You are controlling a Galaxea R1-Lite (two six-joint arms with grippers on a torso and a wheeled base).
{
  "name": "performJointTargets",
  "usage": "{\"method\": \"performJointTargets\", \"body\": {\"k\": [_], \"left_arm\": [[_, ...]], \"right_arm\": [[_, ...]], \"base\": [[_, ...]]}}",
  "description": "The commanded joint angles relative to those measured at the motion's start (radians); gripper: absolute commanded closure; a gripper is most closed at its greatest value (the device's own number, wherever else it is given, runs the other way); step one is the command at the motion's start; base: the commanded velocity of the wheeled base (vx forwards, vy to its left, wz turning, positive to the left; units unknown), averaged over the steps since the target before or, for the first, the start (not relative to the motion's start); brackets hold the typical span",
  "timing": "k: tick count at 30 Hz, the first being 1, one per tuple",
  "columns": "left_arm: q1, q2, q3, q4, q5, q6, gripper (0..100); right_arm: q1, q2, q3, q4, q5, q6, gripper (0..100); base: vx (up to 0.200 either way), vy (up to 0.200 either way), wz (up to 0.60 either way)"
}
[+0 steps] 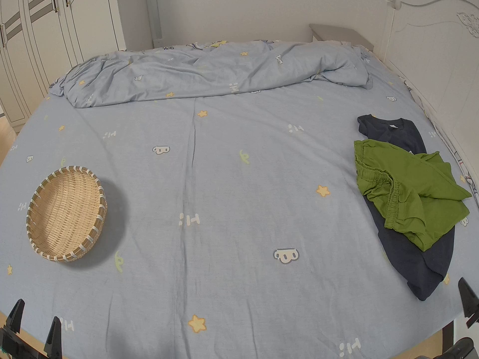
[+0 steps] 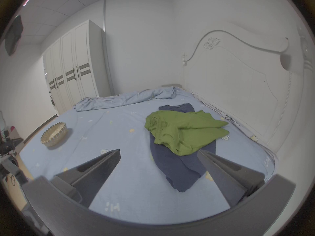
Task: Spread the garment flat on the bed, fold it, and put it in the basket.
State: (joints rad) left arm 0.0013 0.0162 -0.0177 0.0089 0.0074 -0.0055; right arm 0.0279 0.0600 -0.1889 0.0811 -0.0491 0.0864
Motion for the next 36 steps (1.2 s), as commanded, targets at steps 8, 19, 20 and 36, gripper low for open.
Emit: {"method": "performJointTargets", "body": {"k": [8,19,20,36], "left_arm": [[0.0,-0.013,0.018,0.0,0.0,0.001,0],[0.0,-0.013,0.016,0.0,0.0,0.001,0],[0.0,-0.013,0.016,0.0,0.0,0.001,0],[0.0,-0.013,0.018,0.0,0.0,0.001,0]], "right_arm": [[0.181,0.79,-0.776,0.252,0.061,0.023,0],[0.11,1.405,-0.911,-0.012,-0.146,-0.106,0],[0.11,1.405,-0.911,-0.012,-0.146,-0.106,0],[0.104,1.663,-1.006,-0.099,-0.219,-0.16,0]], "base": [[0.0,0.0,0.0],[0.0,0.0,0.0],[0.0,0.0,0.0],[0.0,0.0,0.0]]}}
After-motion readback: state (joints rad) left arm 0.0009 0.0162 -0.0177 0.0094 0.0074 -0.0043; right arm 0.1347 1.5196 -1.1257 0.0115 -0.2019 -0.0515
